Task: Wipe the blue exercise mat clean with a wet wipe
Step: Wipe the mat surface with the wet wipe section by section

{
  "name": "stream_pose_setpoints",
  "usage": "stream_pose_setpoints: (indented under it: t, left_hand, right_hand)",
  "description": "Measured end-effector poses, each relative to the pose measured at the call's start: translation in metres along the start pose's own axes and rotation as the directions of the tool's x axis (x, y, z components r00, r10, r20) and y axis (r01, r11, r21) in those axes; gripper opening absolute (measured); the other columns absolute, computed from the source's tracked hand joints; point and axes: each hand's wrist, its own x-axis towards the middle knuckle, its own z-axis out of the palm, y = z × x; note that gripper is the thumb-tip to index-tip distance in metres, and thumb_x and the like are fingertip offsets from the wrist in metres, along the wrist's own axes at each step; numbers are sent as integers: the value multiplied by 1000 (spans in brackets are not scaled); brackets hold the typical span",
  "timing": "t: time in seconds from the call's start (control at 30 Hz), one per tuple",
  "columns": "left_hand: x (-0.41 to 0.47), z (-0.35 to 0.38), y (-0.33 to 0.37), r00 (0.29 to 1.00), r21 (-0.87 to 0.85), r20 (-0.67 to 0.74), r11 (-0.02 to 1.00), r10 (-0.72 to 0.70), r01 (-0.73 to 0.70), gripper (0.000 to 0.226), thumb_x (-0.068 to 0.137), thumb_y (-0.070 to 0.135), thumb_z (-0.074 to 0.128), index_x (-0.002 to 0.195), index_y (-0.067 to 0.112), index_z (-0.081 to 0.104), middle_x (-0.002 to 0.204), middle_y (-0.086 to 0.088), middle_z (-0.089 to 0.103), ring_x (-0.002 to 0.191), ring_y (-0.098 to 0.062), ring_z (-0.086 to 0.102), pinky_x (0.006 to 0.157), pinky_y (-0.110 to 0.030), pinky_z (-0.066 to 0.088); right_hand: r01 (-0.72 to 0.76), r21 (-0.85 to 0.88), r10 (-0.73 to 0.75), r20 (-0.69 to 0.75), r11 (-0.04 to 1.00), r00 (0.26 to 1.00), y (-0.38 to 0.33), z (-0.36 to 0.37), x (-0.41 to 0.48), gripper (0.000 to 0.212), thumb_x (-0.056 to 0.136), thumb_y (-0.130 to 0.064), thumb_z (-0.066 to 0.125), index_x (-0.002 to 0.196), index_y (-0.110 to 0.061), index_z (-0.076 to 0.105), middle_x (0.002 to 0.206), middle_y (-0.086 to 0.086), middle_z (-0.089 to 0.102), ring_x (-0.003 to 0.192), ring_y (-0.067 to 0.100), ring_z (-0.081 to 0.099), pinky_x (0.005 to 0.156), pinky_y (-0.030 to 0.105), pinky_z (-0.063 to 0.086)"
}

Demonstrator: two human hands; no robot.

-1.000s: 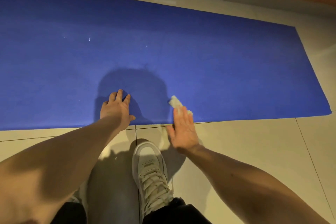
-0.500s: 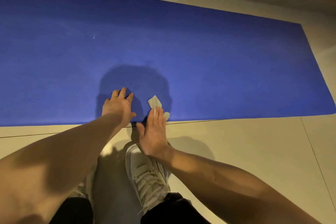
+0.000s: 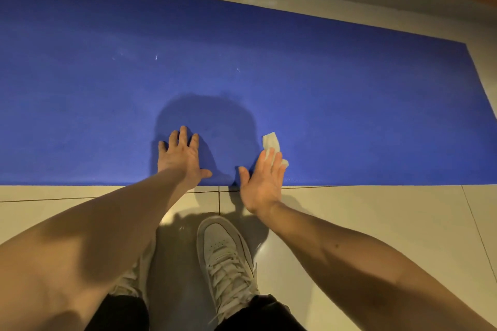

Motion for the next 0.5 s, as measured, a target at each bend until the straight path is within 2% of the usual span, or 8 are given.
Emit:
stream_pose_setpoints:
  t: [0.07,0.13,0.23,0.27,0.33,0.4,0.5]
  left_hand:
    - [1,0,0,1000,14,3,1000,15,-15,105,87,71,56,160,20,1,166,-10,-7,152,-33,1,124,-49,13]
    - [3,-2,-1,1000,14,-17,1000,17,-17,95,91,67,53,159,19,7,166,-10,-3,151,-34,6,123,-46,16]
    - [9,-6,-3,996,-31,-90,999,28,-31,73,97,55,53,153,18,25,165,-10,2,149,-33,13,121,-44,21]
    - [13,-7,-4,995,-42,-95,999,31,-35,73,97,53,55,153,17,24,165,-10,0,149,-33,12,121,-44,20]
    - [18,-11,-5,997,-57,-69,998,22,-26,88,94,55,59,158,16,12,166,-9,-8,150,-33,7,123,-44,17]
    - [23,-15,-8,999,-50,-37,999,11,-13,102,90,60,62,160,19,-1,166,-8,-13,152,-31,1,124,-46,12]
    - [31,-19,-10,1000,-48,10,999,-4,4,112,86,63,66,160,22,-7,165,-8,-17,153,-30,-6,124,-48,11]
  right_hand:
    - [204,-66,-205,-12,977,979,-14,10,-11,78,104,-55,13,161,-2,5,170,18,-6,155,36,-14,125,53,-5]
    - [388,-45,-387,26,920,922,-18,15,-13,81,102,-57,11,162,-3,9,170,15,-6,156,30,-16,126,51,-5]
    - [509,-115,-502,85,853,861,-2,5,0,79,101,-59,7,164,-11,4,171,7,-9,155,24,-20,127,49,-3]
    - [499,-154,-493,75,853,867,9,1,9,77,101,-59,7,164,-15,3,171,4,-8,156,24,-19,127,49,-3]
    - [384,-133,-384,27,914,923,30,-11,28,77,100,-60,11,164,-18,5,172,1,-5,156,26,-16,127,49,-3]
    - [240,-160,-243,-2,958,970,44,-20,45,76,103,-61,12,164,-17,0,171,3,-8,156,28,-15,127,48,-5]
    - [83,-151,-88,-27,985,996,39,-28,58,78,105,-58,16,162,-10,-7,170,7,-13,156,29,-17,126,46,-9]
